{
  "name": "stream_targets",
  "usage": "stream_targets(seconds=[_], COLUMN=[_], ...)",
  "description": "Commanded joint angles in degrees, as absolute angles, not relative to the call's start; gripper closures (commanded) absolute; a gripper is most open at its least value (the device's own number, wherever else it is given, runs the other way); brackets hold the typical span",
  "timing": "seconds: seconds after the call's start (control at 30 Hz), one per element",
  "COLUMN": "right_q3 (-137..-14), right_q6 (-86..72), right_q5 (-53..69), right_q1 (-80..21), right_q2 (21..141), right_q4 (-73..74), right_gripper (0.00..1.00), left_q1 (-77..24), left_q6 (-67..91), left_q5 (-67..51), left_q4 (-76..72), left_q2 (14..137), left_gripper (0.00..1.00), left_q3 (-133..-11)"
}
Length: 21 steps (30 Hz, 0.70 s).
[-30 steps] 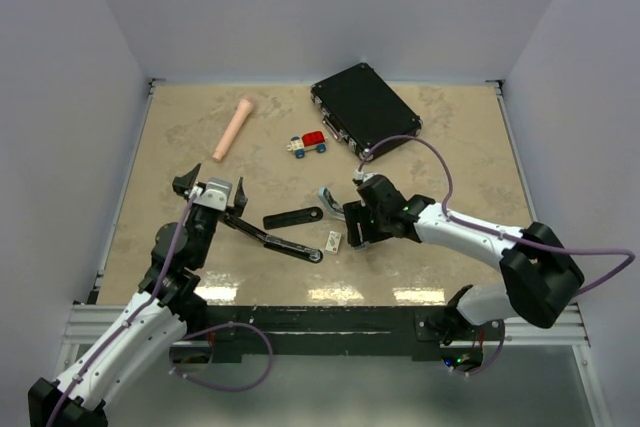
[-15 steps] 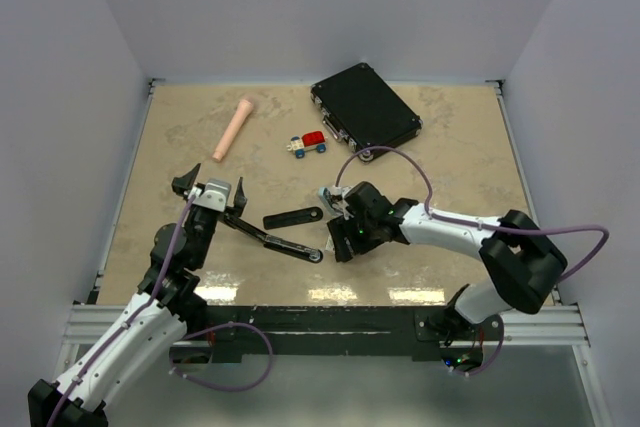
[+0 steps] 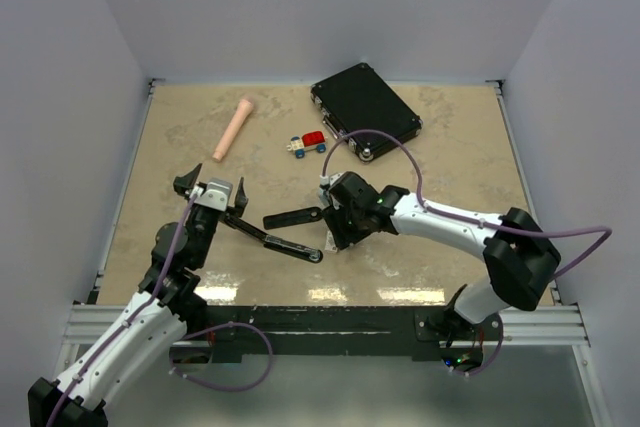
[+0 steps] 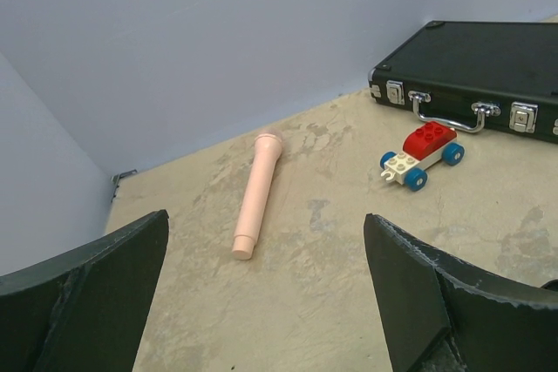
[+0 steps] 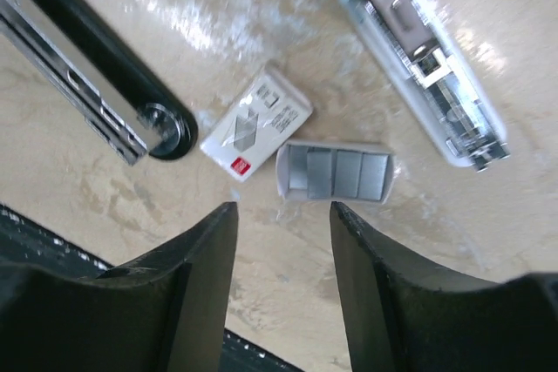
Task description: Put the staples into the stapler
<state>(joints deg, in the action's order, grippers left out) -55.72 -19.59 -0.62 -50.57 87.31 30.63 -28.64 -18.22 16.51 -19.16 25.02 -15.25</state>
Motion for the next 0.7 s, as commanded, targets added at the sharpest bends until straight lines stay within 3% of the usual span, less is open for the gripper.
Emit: stream_targets(seconds=[0.0,0.17,0.67], right_q3=[-60.3,-61.9,-63.4], right_q6=[-19.2,-19.2,-18.6], right_q5=[-8.4,-8.2,-8.6], right_q1=[-50.4,-50.5,-51.9], right_q2=[88.2,91.7,97.4], right_q4=[32.6,31.6,33.2], right_gripper=[0.53,0.65,0.66], left_q1=[-28.8,-28.8,-28.7], left_q6=[-18.6,-18.7,-18.7], left_q5=[15.8,15.9,16.1], left_q4=[-21.5,-21.5,-21.8], left_q2=[25.0,25.0,24.5], left_gripper=[0.02,0.02,0.02], left_q3=[-15.0,-15.0,-14.9])
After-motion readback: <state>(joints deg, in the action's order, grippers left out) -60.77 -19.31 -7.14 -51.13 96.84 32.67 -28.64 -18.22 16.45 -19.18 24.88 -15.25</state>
